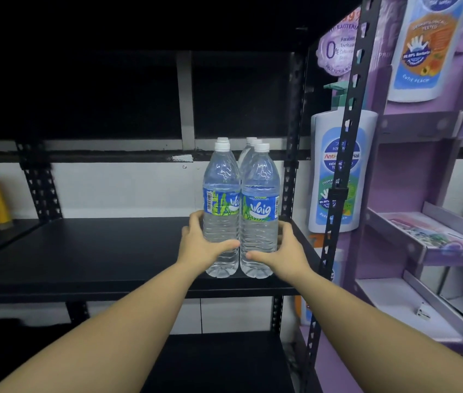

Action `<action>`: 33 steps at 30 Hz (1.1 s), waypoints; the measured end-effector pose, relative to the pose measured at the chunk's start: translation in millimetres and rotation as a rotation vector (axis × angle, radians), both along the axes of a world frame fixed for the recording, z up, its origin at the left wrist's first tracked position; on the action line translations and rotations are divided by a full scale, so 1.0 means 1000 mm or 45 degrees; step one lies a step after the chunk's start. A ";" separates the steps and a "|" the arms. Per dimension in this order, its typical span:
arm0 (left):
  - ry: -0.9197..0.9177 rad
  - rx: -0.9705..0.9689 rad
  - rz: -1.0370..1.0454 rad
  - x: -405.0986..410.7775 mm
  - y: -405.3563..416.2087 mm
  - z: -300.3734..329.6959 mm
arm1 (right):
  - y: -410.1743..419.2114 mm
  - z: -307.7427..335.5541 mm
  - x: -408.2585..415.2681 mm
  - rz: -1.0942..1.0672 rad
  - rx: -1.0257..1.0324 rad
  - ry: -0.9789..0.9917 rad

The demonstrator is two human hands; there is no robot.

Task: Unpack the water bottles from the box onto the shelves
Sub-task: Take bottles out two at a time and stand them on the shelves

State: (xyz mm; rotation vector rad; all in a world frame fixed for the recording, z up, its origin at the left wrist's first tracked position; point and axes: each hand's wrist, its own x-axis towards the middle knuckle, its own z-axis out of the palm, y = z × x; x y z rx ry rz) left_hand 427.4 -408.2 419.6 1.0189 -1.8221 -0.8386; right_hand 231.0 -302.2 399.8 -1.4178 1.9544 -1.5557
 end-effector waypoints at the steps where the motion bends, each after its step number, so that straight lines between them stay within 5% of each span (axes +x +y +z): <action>1: 0.027 0.008 0.005 0.001 -0.002 -0.003 | 0.000 -0.001 -0.001 -0.005 0.002 -0.003; 7: 0.171 0.232 -0.172 0.010 -0.009 -0.019 | -0.002 -0.003 -0.008 -0.012 0.071 -0.024; 13: 0.038 0.068 -0.047 0.008 -0.008 -0.034 | -0.001 -0.009 -0.006 -0.020 0.051 0.040; 33: 0.008 0.058 -0.051 -0.005 -0.020 -0.044 | -0.027 -0.034 -0.018 -0.067 0.080 0.093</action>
